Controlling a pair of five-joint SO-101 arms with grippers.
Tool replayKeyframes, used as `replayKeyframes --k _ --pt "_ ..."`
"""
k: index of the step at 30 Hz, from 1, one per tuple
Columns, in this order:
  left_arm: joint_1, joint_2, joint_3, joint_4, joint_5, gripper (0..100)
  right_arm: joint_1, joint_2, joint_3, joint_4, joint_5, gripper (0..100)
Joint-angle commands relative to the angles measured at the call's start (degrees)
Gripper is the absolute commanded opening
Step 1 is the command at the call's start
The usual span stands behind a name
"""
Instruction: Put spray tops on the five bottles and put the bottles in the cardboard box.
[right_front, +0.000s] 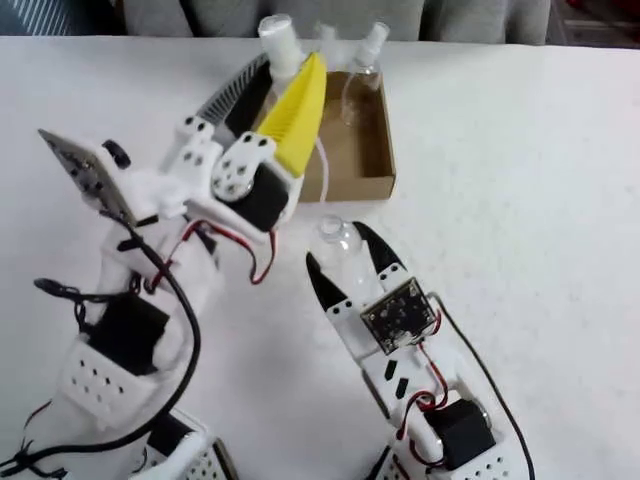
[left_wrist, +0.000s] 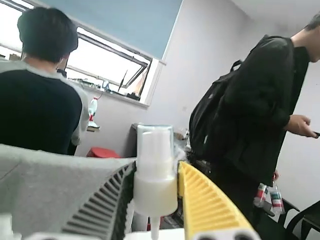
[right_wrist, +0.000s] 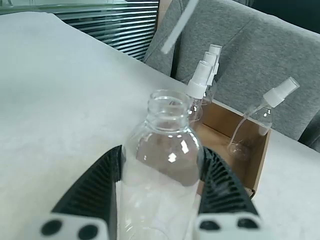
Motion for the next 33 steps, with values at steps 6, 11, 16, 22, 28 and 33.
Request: replayKeyframes --k 6,11,16,22,28,33 --pt "0.7 -4.1 8.6 -5.8 4.1 2 0.0 -0.3 -0.2 0.0 -0.5 1.7" --pt "0.7 -4.1 9.6 -5.8 4.2 2 0.0 -0.3 -0.2 0.0 -0.5 1.7" --pt "1.4 -4.2 11.5 -5.2 4.2 2 0.0 -0.3 -0.2 0.0 -0.5 1.7" --pt "5.3 -4.2 16.4 -4.9 3.9 2 0.1 -0.3 -0.2 0.0 -0.5 1.7" --pt "6.3 -7.5 21.3 -4.9 3.9 2 2.9 -0.3 -0.2 -0.2 -0.5 1.7" --pt "6.4 -17.5 27.7 -4.9 3.9 2 2.9 -0.3 -0.2 -0.2 -0.5 1.7"
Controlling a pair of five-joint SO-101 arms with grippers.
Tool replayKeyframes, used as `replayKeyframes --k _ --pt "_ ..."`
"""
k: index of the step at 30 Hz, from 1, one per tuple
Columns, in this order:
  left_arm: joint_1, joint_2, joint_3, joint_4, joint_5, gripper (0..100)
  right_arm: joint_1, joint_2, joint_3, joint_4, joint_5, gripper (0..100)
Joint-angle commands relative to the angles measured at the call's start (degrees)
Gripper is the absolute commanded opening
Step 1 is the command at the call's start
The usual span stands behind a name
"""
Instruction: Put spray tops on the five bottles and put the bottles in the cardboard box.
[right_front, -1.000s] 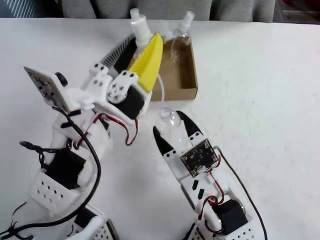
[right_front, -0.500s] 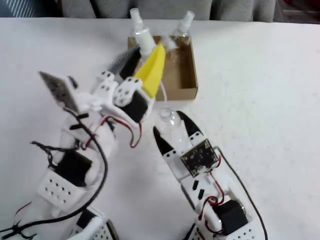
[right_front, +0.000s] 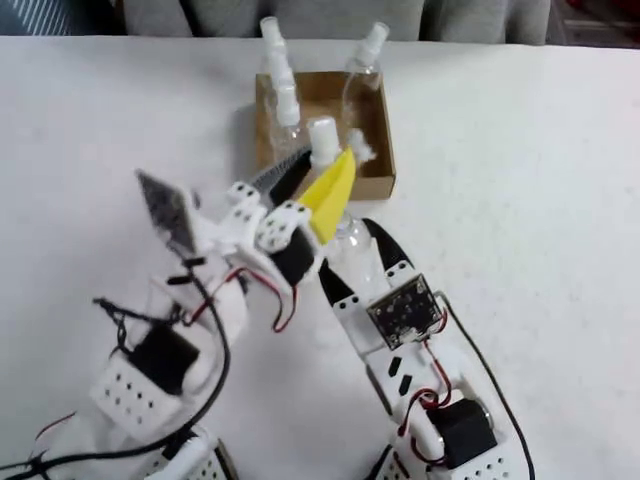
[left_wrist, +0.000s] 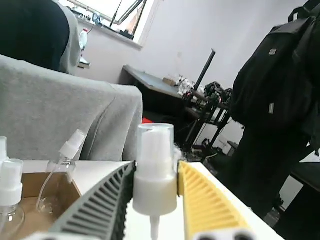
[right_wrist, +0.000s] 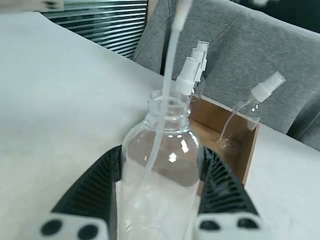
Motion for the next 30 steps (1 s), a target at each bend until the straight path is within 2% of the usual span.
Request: replayKeyframes --k 1,4,11,30 --pt "0.9 -8.9 4.0 -0.9 0.2 2 0.5 -0.3 -0.2 -0.1 -0.4 1.7" --pt "1.0 -9.6 6.6 -0.9 0.3 2 0.5 -0.3 -0.2 0.0 -0.4 1.7" --pt "6.0 -9.6 7.2 -1.0 0.2 2 0.9 -0.3 -0.2 0.0 -0.4 1.7" --pt "5.8 -9.9 12.8 -0.7 0.0 2 1.1 -0.5 -0.6 2.4 -0.4 1.7"
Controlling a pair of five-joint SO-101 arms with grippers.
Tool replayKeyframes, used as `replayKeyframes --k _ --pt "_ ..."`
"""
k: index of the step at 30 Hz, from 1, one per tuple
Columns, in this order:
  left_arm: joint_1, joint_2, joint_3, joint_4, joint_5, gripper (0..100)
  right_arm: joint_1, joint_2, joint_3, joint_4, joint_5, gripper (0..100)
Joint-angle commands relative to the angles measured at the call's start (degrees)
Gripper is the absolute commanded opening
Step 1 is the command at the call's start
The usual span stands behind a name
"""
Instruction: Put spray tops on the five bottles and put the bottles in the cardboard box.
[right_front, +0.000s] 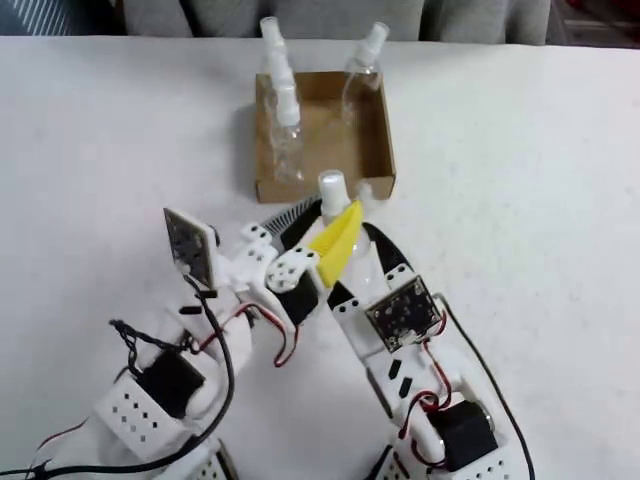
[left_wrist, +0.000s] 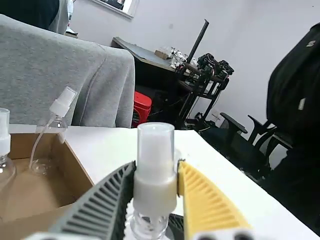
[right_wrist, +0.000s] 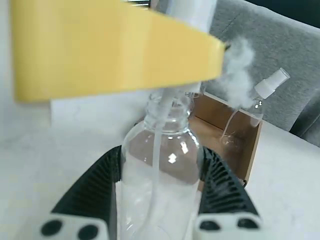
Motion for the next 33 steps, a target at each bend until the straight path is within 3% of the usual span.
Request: replayKeyframes --k 1,22,33 --pt "1.3 -1.5 -0.4 0.1 0.1 2 1.2 0.4 -0.6 0.2 -0.6 1.7" --pt "2.9 -1.6 1.1 3.2 0.1 3 3.8 0.5 -0.6 -0.1 -0.6 1.7" --pt "2.5 -1.6 0.7 6.2 0.1 38 3.8 0.6 -0.6 -0.1 -0.6 1.7"
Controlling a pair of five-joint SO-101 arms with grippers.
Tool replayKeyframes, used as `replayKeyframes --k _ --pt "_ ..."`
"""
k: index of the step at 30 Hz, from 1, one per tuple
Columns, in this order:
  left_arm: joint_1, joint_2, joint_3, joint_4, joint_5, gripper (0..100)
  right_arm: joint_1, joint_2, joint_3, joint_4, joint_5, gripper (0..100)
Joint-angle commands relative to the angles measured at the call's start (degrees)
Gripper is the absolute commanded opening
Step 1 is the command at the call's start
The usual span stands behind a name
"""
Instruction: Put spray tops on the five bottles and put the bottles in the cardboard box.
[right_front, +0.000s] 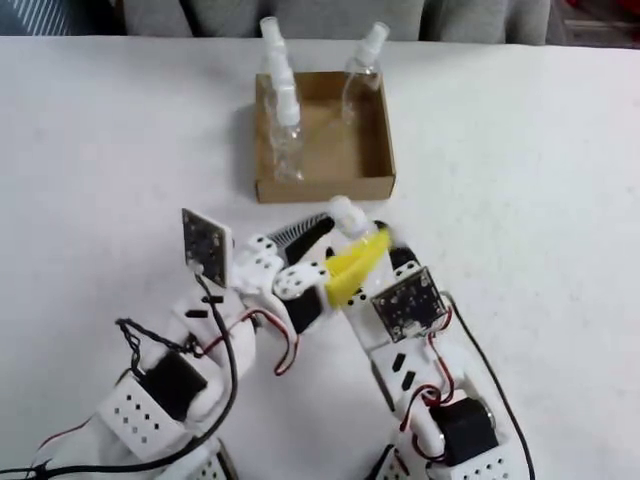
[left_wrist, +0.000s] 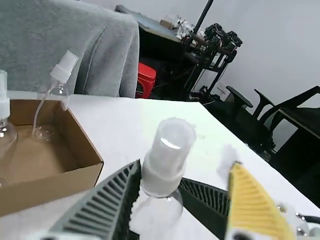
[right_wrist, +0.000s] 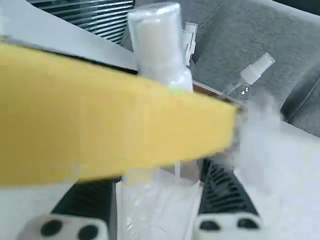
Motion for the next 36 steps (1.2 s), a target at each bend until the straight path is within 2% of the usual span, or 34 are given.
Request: replayKeyframes --k 1,6,10,13,18,23,26,30,31,33,36 --pt "1.2 -1.5 -0.7 0.4 0.1 39 0.4 -0.3 -0.7 -0.2 -0.5 1.7" --pt "1.2 -8.7 -0.4 1.9 0.1 40 0.4 -0.3 -0.7 -0.3 -0.5 1.6" --pt "1.2 -17.5 -0.4 9.0 0.0 40 0.4 -0.2 -0.7 -0.3 -0.5 1.6" --pt "1.2 -21.8 -0.4 12.5 -4.2 40 0.4 -0.2 -0.7 -0.3 -0.5 1.6" --pt "1.1 -22.5 -0.3 16.5 -5.9 40 0.4 -0.2 -0.7 -0.3 -0.5 1.6" --pt "-3.5 -22.7 -0.6 16.5 -5.6 39 1.1 -0.2 -0.7 -0.3 -0.5 1.6" --pt "-7.1 -22.7 -0.6 16.4 -5.6 29 3.1 -0.2 -0.6 -0.9 -0.5 1.6" --pt "-11.5 -22.7 -0.6 16.4 -5.9 2 5.2 -0.2 -0.4 -2.3 -0.5 1.6" --pt "-12.8 -22.7 -0.4 16.5 -6.0 1 5.5 -0.2 -0.4 -2.4 -0.5 1.6" --pt "-15.7 -22.7 0.1 17.6 -5.9 8 5.9 -0.2 -0.4 -3.0 -0.5 1.6" --pt "-20.1 -22.8 1.8 20.0 -5.9 5 8.0 -0.1 -0.4 -6.2 -0.5 1.6"
